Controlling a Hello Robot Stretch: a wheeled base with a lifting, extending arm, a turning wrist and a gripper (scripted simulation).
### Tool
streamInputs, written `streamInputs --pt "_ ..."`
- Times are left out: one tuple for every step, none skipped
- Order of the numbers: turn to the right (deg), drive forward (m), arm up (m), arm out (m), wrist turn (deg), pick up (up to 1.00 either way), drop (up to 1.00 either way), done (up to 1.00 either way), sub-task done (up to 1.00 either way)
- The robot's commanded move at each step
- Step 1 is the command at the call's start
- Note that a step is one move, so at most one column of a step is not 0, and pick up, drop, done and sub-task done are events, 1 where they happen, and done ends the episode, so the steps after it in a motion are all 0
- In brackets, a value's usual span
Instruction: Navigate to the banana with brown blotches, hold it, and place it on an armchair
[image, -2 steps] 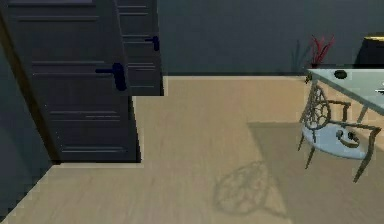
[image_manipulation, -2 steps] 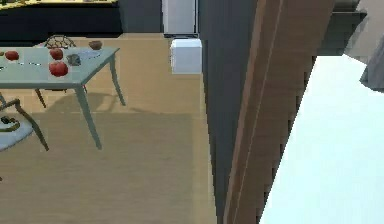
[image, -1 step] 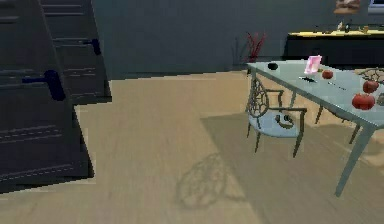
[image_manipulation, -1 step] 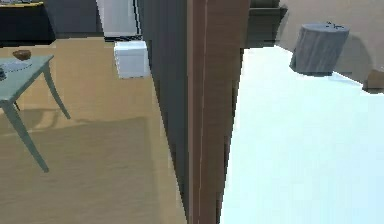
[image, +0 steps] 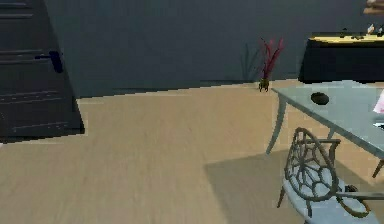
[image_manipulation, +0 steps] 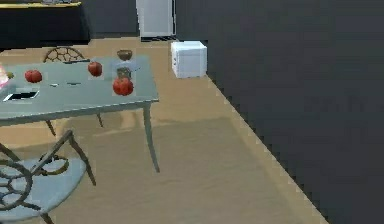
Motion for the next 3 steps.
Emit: streamInputs --pt "3.0 0.0 0.0 0.0 0.0 0.0 0.0 0.0 0.0" --pt "-15.0 0.0 0.0 0.0 0.0 0.0 0.0 0.0 0.0" --pt "-3.0 0.0 0.0 0.0 0.0 0.0 0.0 0.0 0.0"
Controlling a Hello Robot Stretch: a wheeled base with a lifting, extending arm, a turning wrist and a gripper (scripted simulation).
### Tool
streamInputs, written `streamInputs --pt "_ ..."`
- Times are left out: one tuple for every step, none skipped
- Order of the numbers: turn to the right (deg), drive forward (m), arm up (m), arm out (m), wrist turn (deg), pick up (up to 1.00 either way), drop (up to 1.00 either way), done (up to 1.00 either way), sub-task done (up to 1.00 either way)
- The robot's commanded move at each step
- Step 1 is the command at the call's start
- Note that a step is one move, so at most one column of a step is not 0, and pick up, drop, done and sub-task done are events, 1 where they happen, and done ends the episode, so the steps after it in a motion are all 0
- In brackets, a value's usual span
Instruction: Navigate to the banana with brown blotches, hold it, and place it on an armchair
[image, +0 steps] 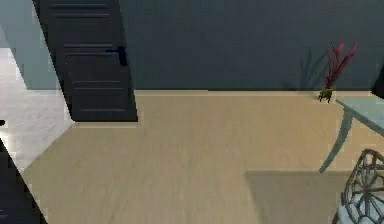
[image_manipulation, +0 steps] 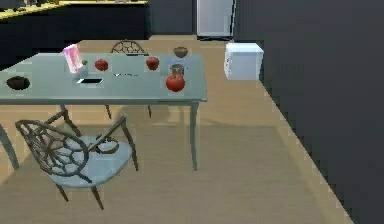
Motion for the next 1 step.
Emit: streamInputs --pt "0.0 1.0 0.0 0.0 0.0 0.0 0.0 0.0 0.0"
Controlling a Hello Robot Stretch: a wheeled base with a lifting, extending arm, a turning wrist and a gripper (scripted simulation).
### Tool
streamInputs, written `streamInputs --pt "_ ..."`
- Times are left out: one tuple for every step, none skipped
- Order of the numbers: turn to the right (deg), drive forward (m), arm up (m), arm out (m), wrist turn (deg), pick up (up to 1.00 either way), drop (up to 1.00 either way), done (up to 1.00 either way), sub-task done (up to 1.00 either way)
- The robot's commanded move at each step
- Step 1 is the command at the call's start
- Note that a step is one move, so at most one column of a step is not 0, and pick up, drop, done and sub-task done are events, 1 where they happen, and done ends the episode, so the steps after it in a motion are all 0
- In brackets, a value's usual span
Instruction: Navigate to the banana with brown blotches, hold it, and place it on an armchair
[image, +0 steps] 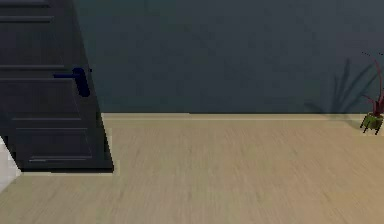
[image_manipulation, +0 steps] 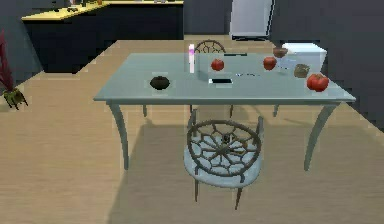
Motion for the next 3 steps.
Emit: streamInputs --pt "6.0 0.0 0.0 0.0 0.0 0.0 0.0 0.0 0.0" --pt "0.0 0.05 0.0 0.0 0.0 0.0 0.0 0.0 0.0" --pt "45.0 0.0 0.0 0.0 0.0 0.0 0.0 0.0 0.0"
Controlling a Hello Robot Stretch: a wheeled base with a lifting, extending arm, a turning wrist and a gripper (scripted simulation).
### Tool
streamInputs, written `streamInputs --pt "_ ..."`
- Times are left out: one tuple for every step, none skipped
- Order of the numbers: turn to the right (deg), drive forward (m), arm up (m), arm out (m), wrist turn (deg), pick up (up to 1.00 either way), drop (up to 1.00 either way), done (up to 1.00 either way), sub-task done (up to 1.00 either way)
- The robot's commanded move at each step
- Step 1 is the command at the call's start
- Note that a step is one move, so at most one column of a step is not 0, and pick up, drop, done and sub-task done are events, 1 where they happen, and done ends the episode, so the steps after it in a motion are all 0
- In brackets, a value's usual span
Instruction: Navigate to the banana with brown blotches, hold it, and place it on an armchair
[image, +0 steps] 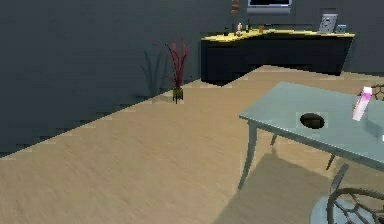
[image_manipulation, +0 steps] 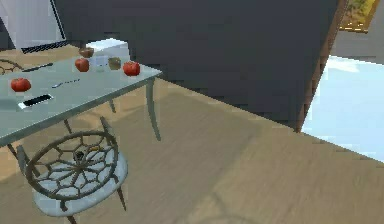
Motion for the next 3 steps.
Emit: streamInputs --pt "15.0 0.0 0.0 0.0 0.0 0.0 0.0 0.0 0.0" --pt "0.0 0.4 0.0 0.0 0.0 0.0 0.0 0.0 0.0" --pt "-27.0 0.0 0.0 0.0 0.0 0.0 0.0 0.0 0.0"
